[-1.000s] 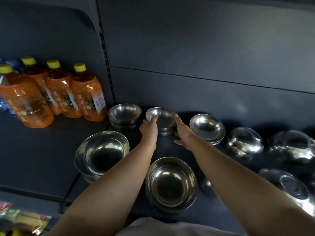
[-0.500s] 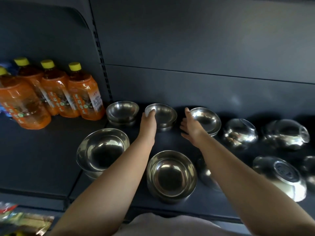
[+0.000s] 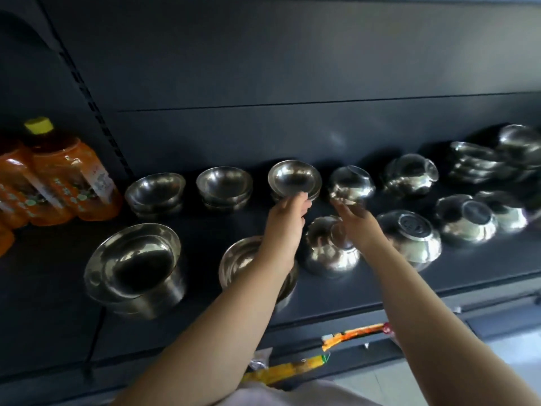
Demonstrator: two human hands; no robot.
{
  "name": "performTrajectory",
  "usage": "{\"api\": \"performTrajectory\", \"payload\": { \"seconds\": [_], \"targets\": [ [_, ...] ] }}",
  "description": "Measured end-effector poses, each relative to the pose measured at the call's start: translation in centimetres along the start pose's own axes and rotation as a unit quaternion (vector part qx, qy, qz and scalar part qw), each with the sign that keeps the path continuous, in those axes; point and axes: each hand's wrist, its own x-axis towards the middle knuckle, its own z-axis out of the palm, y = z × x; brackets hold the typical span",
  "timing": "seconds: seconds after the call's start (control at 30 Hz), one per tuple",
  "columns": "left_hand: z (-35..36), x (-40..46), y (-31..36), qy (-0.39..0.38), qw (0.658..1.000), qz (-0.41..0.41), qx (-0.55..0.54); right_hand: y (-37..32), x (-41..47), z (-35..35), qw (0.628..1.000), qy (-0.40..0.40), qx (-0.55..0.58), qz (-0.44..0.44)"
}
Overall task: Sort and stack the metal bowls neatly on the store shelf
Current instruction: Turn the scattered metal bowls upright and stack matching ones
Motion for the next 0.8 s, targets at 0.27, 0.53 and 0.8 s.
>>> {"api": "performTrajectory", "payload": {
  "seconds": [0.27, 0.53, 0.8],
  "targets": [
    [4.6, -0.9, -5.7, 0.091, 0.993, -0.045, 0.059, 5.1, 1.1, -1.6, 0.996, -0.091, -0.005, 0.017],
    [6.4, 1.5, -9.2, 0.250, 0.961, -0.116, -0.034, 6.8, 3.2, -2.7, 0.979, -0.203, -0.004, 0.032],
    [7.2, 0.6, -9.3, 0.285, 0.949, -0.118, -0.068, 6.6, 4.4, -3.1, 0.977, -0.208, -0.042, 0.014]
  ]
}}
